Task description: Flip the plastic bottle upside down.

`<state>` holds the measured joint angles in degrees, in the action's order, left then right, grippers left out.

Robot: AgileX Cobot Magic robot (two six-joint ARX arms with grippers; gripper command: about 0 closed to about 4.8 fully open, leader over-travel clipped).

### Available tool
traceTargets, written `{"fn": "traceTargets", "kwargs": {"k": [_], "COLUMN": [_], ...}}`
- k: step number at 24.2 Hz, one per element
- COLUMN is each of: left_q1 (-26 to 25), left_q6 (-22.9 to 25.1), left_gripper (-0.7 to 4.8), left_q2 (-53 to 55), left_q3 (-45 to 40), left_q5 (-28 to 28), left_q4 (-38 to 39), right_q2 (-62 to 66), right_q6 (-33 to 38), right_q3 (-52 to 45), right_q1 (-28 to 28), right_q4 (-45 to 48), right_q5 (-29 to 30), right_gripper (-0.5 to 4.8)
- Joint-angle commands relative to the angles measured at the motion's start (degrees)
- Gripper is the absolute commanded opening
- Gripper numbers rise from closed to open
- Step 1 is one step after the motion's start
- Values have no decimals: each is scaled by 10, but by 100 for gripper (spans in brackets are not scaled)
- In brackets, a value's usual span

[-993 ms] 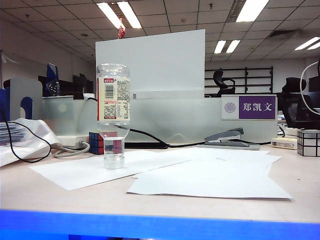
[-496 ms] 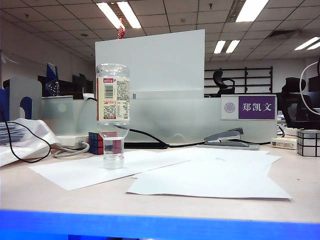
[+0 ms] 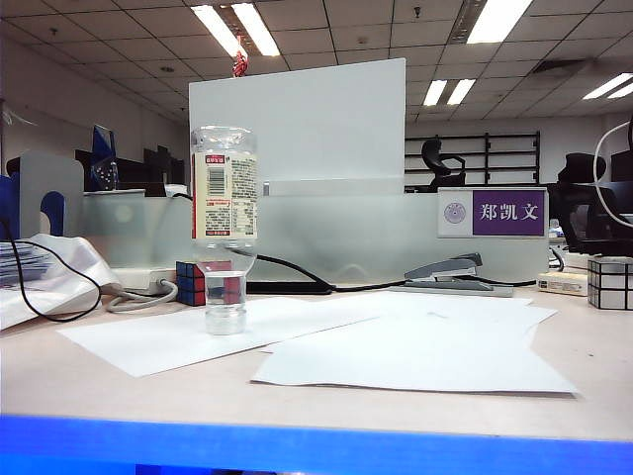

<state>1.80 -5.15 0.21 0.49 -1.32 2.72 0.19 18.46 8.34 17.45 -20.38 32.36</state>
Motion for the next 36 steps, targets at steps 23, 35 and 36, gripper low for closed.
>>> {"fn": "traceTargets", "kwargs": {"k": [23, 35, 36], "left_q1": [-1, -1, -1], "left_q6": [2, 2, 2], "left_gripper": [-5, -5, -5], "left_q2": [-1, -1, -1], "left_q3": [0, 0, 0], "left_q5": [0, 0, 0], "left_q4": [-4, -4, -4], "right_q2": [-1, -1, -1], "right_q6": [1, -42, -42], "right_q3": [3, 1, 0], "right_q1": [0, -1, -1], "right_q4": [9, 80, 94], "right_q5": [2, -30, -40], "right_gripper": [-5, -5, -5]}}
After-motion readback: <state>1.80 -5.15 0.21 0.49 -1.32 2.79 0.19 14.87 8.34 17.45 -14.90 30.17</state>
